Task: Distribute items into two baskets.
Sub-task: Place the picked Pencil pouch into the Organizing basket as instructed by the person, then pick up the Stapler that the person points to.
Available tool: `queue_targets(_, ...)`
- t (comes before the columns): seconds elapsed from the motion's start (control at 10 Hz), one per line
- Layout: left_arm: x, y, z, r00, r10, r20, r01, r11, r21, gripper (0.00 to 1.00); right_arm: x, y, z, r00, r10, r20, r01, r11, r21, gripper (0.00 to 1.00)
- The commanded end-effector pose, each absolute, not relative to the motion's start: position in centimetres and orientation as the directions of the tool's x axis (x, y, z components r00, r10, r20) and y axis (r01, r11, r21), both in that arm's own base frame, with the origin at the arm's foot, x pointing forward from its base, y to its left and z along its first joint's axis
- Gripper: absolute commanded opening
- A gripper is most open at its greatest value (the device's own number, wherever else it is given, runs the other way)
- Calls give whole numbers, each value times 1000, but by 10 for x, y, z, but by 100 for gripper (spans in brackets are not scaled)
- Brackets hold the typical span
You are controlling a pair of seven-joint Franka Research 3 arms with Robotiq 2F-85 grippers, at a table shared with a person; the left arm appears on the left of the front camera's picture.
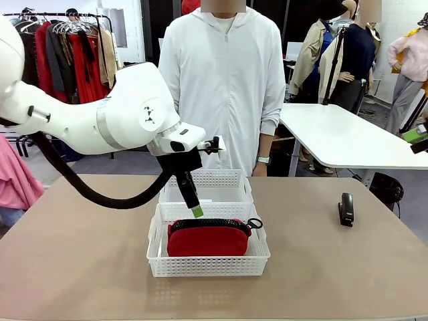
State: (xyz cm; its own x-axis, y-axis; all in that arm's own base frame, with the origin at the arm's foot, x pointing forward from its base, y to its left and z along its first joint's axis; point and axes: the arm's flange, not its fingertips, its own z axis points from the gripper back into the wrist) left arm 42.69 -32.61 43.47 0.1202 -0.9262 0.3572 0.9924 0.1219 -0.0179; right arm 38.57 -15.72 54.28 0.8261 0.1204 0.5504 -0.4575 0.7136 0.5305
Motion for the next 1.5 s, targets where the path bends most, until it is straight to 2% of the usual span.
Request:
queue_targets(0.0,428,-330,434,139,-923,360,990,140,-25,100,386,-156,544,819,120,561,-466,711,526,100)
queue_targets(1.4,431,-320,443,149,-913,380,989,141,-49,100,386,-156,544,819,120,561,-466,711,526,100)
